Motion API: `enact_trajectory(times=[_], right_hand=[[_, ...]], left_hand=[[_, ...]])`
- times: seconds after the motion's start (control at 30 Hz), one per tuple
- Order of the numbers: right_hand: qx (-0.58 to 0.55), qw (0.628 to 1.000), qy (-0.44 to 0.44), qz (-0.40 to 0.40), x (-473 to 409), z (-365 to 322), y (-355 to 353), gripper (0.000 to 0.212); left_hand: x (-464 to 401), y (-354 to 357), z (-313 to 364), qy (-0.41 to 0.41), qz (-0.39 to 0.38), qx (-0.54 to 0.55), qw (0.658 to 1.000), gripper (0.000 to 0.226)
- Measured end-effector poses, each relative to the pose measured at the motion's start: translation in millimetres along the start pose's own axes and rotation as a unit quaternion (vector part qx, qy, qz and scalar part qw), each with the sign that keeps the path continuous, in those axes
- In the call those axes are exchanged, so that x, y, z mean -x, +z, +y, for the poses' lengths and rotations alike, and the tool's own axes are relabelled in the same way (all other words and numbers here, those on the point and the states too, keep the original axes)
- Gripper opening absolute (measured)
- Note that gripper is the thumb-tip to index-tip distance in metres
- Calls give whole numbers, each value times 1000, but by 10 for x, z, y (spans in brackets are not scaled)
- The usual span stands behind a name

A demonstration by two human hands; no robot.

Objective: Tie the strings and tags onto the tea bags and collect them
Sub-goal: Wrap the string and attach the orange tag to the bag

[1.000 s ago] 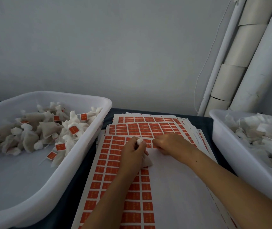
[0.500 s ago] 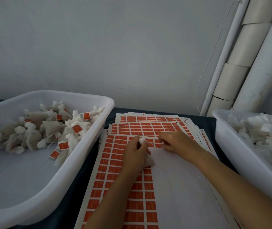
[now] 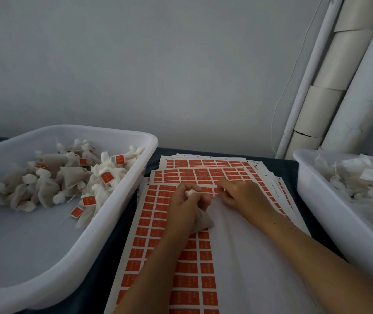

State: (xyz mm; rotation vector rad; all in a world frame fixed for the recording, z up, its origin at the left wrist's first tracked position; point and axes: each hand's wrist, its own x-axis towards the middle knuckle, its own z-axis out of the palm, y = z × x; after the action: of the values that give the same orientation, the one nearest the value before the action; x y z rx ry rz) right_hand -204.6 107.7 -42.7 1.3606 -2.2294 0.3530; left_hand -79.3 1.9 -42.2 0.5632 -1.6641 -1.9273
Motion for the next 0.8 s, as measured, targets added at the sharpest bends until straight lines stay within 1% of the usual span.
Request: enact_trajectory(times=[0.07,0.13,0.2,0.27,0.33,0.4,0.5,0.6,0.7,0.8], right_hand=[[-42,999,20,4,-16,-40,27,14],[-112,991,75,-15,-37,-68,57,10],[-186,973,137,-14,-53,-71,80,4],[-235,954,188,-7,-66,-88,84,4],[-254,939,232,-9,-94,-113,73,11],[-237,935,261,-30,-131,-141,63,17],[-222,931,284,-56,-183,-173,74,17],[-264,911,317,-17,-215,-196,74,16],[-337,871,355,47,-199,-218,47,16],[-393,827,379,133,-155,-262,-10,22]], left_hand=[[3,-10,36,-16,0,31,999,22],[-12,-30,64,-29,-12,59,998,26],[-26,-49,75,-33,-32,83,995,21],[-45,-70,87,-51,-30,67,996,22],[-81,-91,76,-61,-22,47,997,22],[-94,-99,73,-54,-33,18,998,19],[-51,-105,53,-42,-34,43,998,22],[-19,-114,31,-5,-58,40,998,20],[-8,-102,35,17,-79,28,996,20],[10,-77,56,25,-91,17,995,25]])
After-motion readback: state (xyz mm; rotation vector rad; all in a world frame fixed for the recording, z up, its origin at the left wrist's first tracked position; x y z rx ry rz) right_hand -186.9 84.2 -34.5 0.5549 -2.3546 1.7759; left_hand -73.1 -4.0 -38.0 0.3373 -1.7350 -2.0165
